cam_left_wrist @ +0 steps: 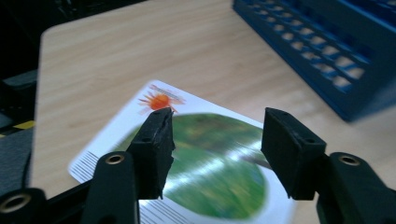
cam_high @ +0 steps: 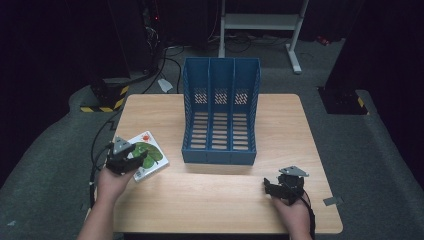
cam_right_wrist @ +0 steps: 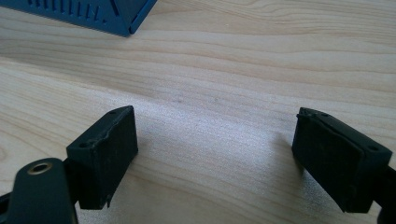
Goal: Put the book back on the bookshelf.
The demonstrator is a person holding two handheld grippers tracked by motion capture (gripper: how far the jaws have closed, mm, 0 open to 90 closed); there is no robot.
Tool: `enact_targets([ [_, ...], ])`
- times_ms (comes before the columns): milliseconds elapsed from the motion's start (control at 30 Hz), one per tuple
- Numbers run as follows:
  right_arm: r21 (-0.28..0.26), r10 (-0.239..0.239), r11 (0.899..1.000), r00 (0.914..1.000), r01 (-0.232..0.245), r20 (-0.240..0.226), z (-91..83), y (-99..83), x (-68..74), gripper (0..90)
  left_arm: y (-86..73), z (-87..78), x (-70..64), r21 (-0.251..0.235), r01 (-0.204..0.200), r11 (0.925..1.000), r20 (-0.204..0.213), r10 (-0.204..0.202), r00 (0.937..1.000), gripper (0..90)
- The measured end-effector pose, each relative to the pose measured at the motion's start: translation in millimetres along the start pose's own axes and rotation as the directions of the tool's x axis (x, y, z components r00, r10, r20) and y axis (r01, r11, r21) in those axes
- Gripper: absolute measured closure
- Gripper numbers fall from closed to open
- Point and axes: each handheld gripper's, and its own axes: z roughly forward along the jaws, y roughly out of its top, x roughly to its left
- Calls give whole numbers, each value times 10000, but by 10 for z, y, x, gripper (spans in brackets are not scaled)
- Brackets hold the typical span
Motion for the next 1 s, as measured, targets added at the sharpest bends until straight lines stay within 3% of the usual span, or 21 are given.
enact_targets([
  [100,2,3,10000,10000,-3,-2,0,0,0,139,61,204,182,526,24,9986,-267,-10,9996,373],
  [133,3,0,10000,10000,0,1,-1,-1,1,140,65,277,249,705,238,9972,-203,-224,9995,356],
  [167,-1,-14,10000,10000,14,2,-2,-2,0,141,65,277,249,705,238,9972,-203,-224,9995,349],
  [200,-1,-14,10000,10000,14,2,-2,-2,0,141,52,344,305,712,509,9962,-137,-500,9987,349],
  [233,14,38,10000,10000,-38,-2,-7,-5,5,141,29,473,408,1048,959,9899,-102,-953,9954,325],
  [300,-21,7,10000,10000,-7,-27,-7,-8,4,142,-2,576,447,1274,1083,9859,-256,-1059,9941,297],
  [433,-19,2,10000,10000,-2,-48,-9,-9,3,142,-22,675,515,1311,1208,9840,-633,-1133,9915,257],
  [533,-20,-13,10000,10000,13,-62,-10,-10,2,142,-13,758,644,1308,1683,9770,-578,-1619,9851,255],
  [600,-27,-30,10000,10000,29,-71,-10,-11,1,142,-16,811,678,1562,1738,9723,-481,-1683,9846,244],
  [633,-20,-16,10000,10000,16,-75,-11,-12,2,142,-19,840,684,1724,1556,9727,-485,-1494,9876,243],
  [733,-24,-25,10000,10000,25,-80,-11,-12,2,143,-24,881,705,1937,1487,9697,-498,-1416,9887,238],
  [800,-23,-23,10000,10000,23,-80,-11,-12,2,142,-39,897,728,2029,1445,9685,-299,-1413,9895,243],
  [867,-27,-25,10000,10000,25,-74,-11,-12,2,143,-71,894,751,2065,1626,9648,120,-1687,9856,255],
  [1000,-38,-62,10000,10000,62,-61,-12,-14,3,146,-117,824,690,1971,1416,9701,484,-1539,9869,309],
])
